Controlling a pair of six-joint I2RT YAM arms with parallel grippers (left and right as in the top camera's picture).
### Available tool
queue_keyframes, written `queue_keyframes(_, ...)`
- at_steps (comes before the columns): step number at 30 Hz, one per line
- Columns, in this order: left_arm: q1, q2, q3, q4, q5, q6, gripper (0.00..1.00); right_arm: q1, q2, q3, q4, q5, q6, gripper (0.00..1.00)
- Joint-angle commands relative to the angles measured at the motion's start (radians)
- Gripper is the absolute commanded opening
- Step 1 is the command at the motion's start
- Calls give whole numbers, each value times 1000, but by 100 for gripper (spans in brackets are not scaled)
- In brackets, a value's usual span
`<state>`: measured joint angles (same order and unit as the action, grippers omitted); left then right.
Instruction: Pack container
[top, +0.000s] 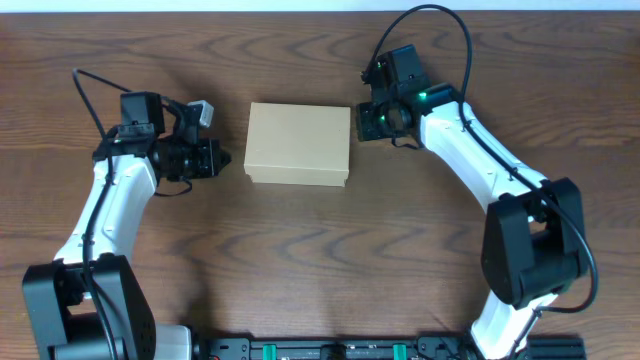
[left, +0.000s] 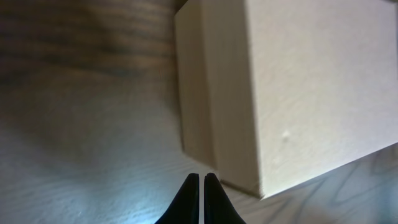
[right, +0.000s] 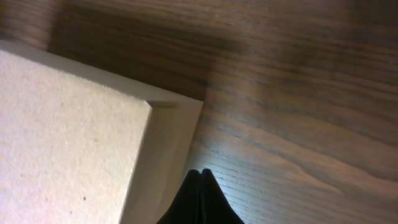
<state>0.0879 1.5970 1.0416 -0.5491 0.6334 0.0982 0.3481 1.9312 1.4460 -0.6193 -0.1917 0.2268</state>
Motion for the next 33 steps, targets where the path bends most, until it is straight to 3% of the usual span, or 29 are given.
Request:
queue_keyframes(1,-22,3,-2,21,20,-33,6,0,30,-3,12,-28,32,1)
queue_keyframes(12,-51,105,-2,23,35,-62,6,19,39,-3,52,-75,31,1)
queue_keyframes(24,-90,106,-2,-4,70,-61,6,26,39,-3,130,-75,31,1)
queue_keyframes(33,-86,106,0,-11,31,-61,6,23,26,2,87,-62,31,1)
